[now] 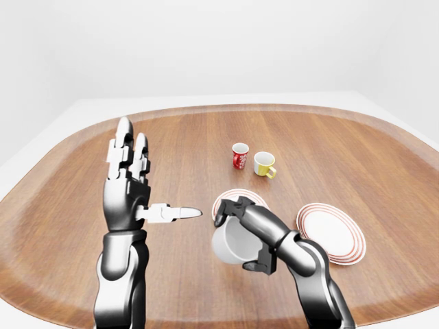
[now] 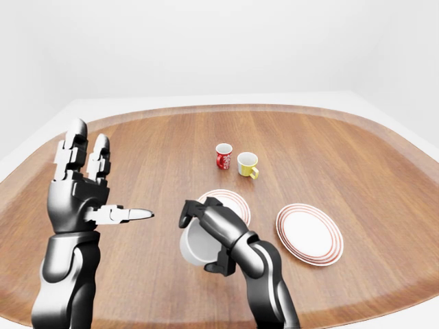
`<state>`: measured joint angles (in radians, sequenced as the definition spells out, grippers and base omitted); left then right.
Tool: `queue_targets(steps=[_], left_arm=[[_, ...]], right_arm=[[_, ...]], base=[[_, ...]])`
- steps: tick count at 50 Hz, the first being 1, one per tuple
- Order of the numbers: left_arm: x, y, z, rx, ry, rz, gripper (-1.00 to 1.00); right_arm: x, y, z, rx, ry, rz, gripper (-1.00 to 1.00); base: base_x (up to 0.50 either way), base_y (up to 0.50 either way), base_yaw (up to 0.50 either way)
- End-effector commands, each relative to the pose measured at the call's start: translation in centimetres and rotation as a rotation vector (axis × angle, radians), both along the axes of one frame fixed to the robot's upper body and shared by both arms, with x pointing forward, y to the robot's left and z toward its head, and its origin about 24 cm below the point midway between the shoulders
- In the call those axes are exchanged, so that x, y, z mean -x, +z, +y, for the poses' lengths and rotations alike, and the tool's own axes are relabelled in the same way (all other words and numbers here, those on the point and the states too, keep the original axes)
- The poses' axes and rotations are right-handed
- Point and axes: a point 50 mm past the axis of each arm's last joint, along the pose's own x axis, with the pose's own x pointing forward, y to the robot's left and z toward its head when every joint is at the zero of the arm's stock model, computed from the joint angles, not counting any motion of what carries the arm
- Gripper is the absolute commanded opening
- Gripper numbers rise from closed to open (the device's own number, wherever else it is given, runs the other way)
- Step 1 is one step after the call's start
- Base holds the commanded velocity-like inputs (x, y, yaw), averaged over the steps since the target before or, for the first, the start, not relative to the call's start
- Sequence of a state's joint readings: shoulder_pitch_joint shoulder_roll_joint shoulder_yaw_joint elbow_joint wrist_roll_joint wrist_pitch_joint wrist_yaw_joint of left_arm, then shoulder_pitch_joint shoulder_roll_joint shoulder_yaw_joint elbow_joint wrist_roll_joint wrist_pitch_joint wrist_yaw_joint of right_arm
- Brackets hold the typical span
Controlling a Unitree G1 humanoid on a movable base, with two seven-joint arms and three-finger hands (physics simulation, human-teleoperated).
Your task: Put the white mug on the left plate.
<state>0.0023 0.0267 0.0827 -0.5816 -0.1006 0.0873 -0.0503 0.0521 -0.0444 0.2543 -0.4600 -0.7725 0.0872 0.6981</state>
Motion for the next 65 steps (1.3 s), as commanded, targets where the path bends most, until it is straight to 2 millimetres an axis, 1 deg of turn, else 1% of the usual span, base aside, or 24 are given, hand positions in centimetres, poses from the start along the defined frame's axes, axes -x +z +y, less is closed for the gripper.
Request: queue_targets(steps=[1,6,9,10,13,14,18,21,23,26,28,34,41,45,46,48,52,56,58,60,65], left_arm=[[0.0,0.2,0.0,0.001,0.001,-0.007,1.0],[0.1,0.1,0.1,0.001,0.002,-0.007,1.0],[0.0,0.1,0.1,0.001,0.002,-0.003,1.0],[-0.1,-0.1,0.1,0.001,0.002,0.003,1.0],[0.1,0.1,0.0,0.0,0.001,-0.006,1.0],[0.0,0.1,0.0,0.0,0.001,-0.003,1.0],[0.0,0.0,0.1,0.0,0.002,0.0,1.0],[-0.1,0.0,0.0,0.0,0.002,0.002,1.0],[0.0,0.0,0.0,0.0,0.001,-0.001,1.0],[-0.1,0.0,0.1,0.001,0.002,0.001,1.0],[0.0,0.0,0.0,0.001,0.002,-0.002,1.0],[0.0,0.1,0.0,0.0,0.002,-0.004,1.0],[0.0,0.1,0.0,0.001,0.002,-0.005,1.0],[0.0,0.1,0.0,0.0,-0.001,-0.005,1.0],[0.0,0.1,0.0,0.001,-0.001,-0.004,1.0],[0.0,0.1,0.0,0.001,-0.001,-0.003,1.0],[-0.1,-0.1,-0.1,0.001,-0.003,0.007,1.0],[-0.2,-0.3,-0.1,0.003,-0.003,0.014,1.0],[-0.2,-0.5,-0.1,0.0,-0.003,0.022,1.0],[-0.1,-0.1,-0.1,0.002,-0.004,0.007,1.0],[0.0,-0.1,0.0,0.004,-0.001,0.003,1.0]], right_arm=[[-2.0,1.2,-0.8,-0.008,-0.023,-0.045,-1.0],[-4.1,1.6,-1.5,0.003,-0.06,-0.054,-1.0],[-5.9,1.7,-2.4,0.031,-0.092,-0.042,-1.0],[-6.9,2.2,-2.8,0.018,-0.103,-0.044,-1.0],[-8.7,3.0,-3.6,0.025,-0.123,-0.048,-1.0],[-9.7,3.8,-4.0,0.028,-0.132,-0.058,-1.0],[-11.3,5.3,-4.6,0.036,-0.144,-0.075,-1.0],[-12.3,5.7,-4.9,0.036,-0.151,-0.063,-1.0],[-12.9,5.4,-5.0,0.035,-0.154,-0.032,-1.0],[-13.0,4.5,-4.8,0.022,-0.145,0.011,-1.0],[-13.1,3.3,-4.7,0.033,-0.144,0.057,-1.0],[-13.5,1.8,-4.3,0.032,-0.16,0.108,-1.0],[-14.6,0.8,-3.5,0.064,-0.177,0.159,-1.0],[-15.6,0.2,-3.1,0.081,-0.18,0.22,-1.0],[-16.1,-0.1,-3.0,0.097,-0.197,0.242,-1.0],[-16.7,-0.1,-2.8,0.112,-0.194,0.24,-1.0],[-17.8,0.5,-1.9,0.161,-0.177,0.228,-1.0],[-18.3,0.1,-1.9,0.232,-0.187,0.223,-1.0],[-18.3,0.0,-1.9,0.239,-0.188,0.227,-1.0],[-18.3,-0.3,-1.8,0.251,-0.184,0.236,-1.0],[-17.9,-1.6,-2.0,0.268,-0.19,0.259,-1.0]], base=[[0.0,0.0,0.0],[0.0,0.0,0.0],[0.0,0.0,0.0],[0.0,0.0,0.0],[0.0,0.0,0.0],[0.0,0.0,0.0],[0.0,0.0,0.0],[0.0,0.0,0.0],[0.0,0.0,0.0],[0.0,0.0,0.0],[0.0,0.0,0.0],[0.0,0.0,0.0],[0.0,0.0,0.0],[0.0,0.0,0.0],[0.0,0.0,0.0],[0.0,0.0,0.0],[0.0,0.0,0.0],[0.0,0.0,0.0],[0.0,0.0,0.0],[0.0,0.0,0.0],[0.0,0.0,0.0]])
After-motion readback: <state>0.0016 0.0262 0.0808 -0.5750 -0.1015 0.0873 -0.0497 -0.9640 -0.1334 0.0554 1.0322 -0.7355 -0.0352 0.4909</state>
